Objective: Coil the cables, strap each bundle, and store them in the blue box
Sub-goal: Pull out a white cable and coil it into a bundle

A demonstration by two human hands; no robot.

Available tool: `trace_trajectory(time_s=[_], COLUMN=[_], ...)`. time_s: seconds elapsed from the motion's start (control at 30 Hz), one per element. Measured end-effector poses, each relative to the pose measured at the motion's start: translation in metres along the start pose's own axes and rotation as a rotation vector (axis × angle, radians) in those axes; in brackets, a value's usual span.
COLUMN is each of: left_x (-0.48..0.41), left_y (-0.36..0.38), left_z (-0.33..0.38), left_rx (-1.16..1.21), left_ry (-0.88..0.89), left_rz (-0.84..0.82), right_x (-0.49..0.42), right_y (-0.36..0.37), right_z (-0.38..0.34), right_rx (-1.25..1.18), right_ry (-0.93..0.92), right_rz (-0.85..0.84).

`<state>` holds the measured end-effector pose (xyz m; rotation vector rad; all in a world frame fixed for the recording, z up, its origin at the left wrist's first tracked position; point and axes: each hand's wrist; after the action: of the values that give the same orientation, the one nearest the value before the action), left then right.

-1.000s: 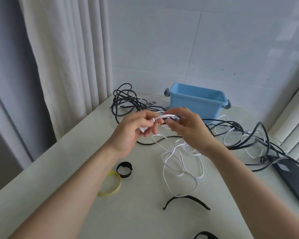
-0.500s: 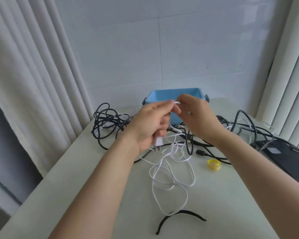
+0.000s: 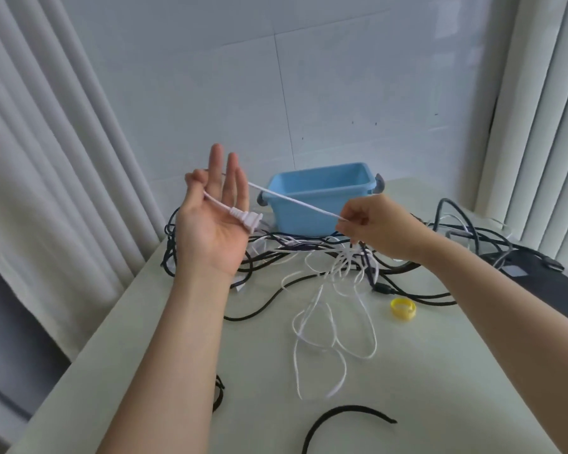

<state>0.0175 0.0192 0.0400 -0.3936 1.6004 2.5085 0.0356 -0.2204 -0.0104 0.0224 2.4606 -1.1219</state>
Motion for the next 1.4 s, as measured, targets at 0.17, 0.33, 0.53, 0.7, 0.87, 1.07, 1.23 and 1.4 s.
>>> trace_trajectory(time_s=[0.17, 0.33, 0.53, 0.7, 0.87, 1.07, 1.23, 1.4], left_x=[-0.006, -0.009, 0.003, 0.012, 0.009, 0.005, 0.001, 0.001], left_y=[-0.006, -0.019, -0.026, -0.019, -0.015, -0.014, -0.012, -0.006], left_z=[0.010, -0.009, -0.028, -0.042, -0.038, -0.026, -0.017, -0.006], left_rx=[-0.191, -0.449, -1.087, -1.305, -1.397, -1.142, -0.843, -0.743], left_ry=[0.088, 0.056, -0.145, -0.251, -0.210, -0.106, -0.016, 0.005], left_rz=[-0.034, -0.037, -0.192, -0.400, -0.335, -0.240, -0.120, -0.107], right_x=[-0.002, 0.007, 0.012, 0.010, 0.009, 0.014, 0.012, 0.009], right_y=[-0.003, 0.003, 0.010, 0.010, 0.007, 0.005, 0.013, 0.022], right_z=[0.006, -0.018, -0.039, -0.037, -0.031, -0.012, 0.007, 0.013], right_rx=[0.061, 0.186, 0.126, -0.001, -0.092, -0.178, -0.017, 0.061], right_ry=[-0.005, -0.207, -0.355, -0.365, -0.206, -0.085, -0.079, 0.046], right_rz=[0.065, -0.041, -0.040, 0.067, 0.105, -0.284, -0.307, -0.237])
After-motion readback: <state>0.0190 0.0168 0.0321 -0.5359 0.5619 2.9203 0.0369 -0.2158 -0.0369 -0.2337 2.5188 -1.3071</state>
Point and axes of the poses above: each hand's wrist, its own x-axis away from the middle knuckle, its own y-axis out of the palm, z = x × y, and after that the axes turned 2 degrees about x, right-handed
